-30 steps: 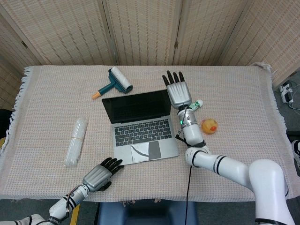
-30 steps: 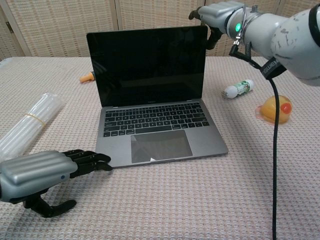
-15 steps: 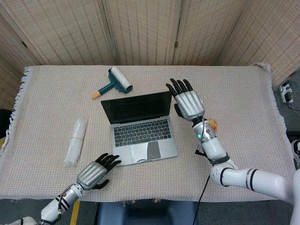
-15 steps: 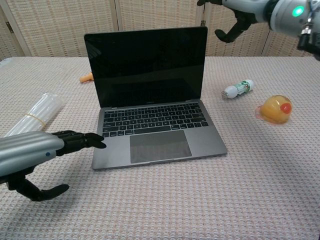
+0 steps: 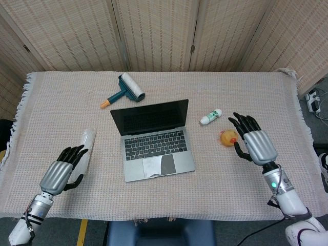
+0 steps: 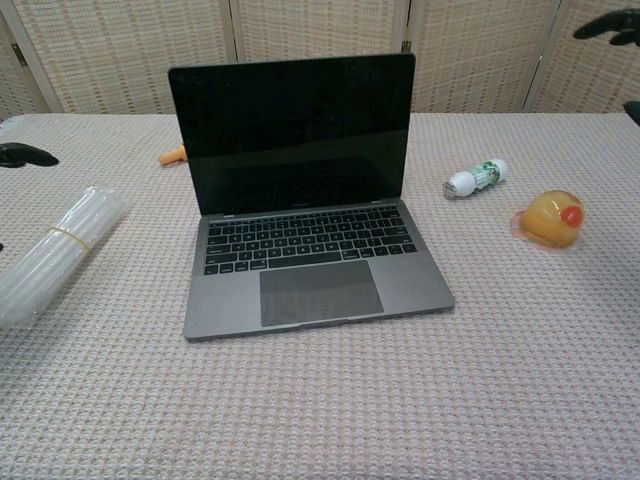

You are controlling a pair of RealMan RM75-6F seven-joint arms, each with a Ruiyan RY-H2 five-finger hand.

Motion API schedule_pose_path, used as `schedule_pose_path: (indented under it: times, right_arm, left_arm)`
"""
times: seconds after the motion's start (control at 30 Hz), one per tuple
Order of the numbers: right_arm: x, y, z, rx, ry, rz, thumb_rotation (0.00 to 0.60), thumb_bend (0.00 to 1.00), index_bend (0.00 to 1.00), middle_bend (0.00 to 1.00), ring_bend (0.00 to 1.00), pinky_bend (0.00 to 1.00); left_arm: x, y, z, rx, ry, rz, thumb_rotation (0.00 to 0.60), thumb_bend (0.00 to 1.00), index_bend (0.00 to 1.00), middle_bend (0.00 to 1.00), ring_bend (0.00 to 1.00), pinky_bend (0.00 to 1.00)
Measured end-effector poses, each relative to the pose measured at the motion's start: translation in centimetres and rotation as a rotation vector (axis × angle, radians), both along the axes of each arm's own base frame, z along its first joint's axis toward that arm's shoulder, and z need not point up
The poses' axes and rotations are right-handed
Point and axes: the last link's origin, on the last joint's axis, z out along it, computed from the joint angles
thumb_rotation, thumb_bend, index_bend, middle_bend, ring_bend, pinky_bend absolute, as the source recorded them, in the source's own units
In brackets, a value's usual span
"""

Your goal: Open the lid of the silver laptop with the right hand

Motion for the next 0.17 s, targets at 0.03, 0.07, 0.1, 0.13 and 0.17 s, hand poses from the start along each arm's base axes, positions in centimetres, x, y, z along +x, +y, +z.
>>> schedule_pose_path:
  times: [0.03,0.07,0.1,0.13,0.17]
  right_arm:
    - [-0.8,0.9,0.3,-0.002,-0.013,-0.012,0.600,0.60,0.00,0.00,0.00,0.00]
    - [-1.8,2.0,0.6,-0.007,-0.029,-0.026,0.600,0.60,0.00,0.00,0.00,0.00]
    - [-2.5,2.9,0.8,-0.011,-0.039,-0.036,0.600,0.60,0.00,0.00,0.00,0.00]
    - [-3.1,3.7,1.1,-0.016,-0.047,-0.046,0.600,0.60,0.00,0.00,0.00,0.00]
    - [-3.9,4.7,1.3,-0.022,-0.055,-0.057,0.600,0.60,0.00,0.00,0.00,0.00]
  left_arm:
    - [-0.6,-0.2,0.6,0.027,-0.010,0.019,0.600,0.50,0.10,0.07,0.04,0.00]
    - [-1.0,-0.4,1.1,0.047,-0.017,0.032,0.600,0.50,0.10,0.07,0.04,0.00]
    - [-1.4,-0.6,1.5,0.067,-0.022,0.043,0.600,0.50,0.11,0.07,0.04,0.00]
    - [-1.9,-1.0,2.1,0.093,-0.027,0.056,0.600,0.50,0.11,0.07,0.04,0.00]
    - [-2.3,-1.2,2.5,0.111,-0.029,0.064,0.600,0.50,0.11,0.08,0.04,0.00]
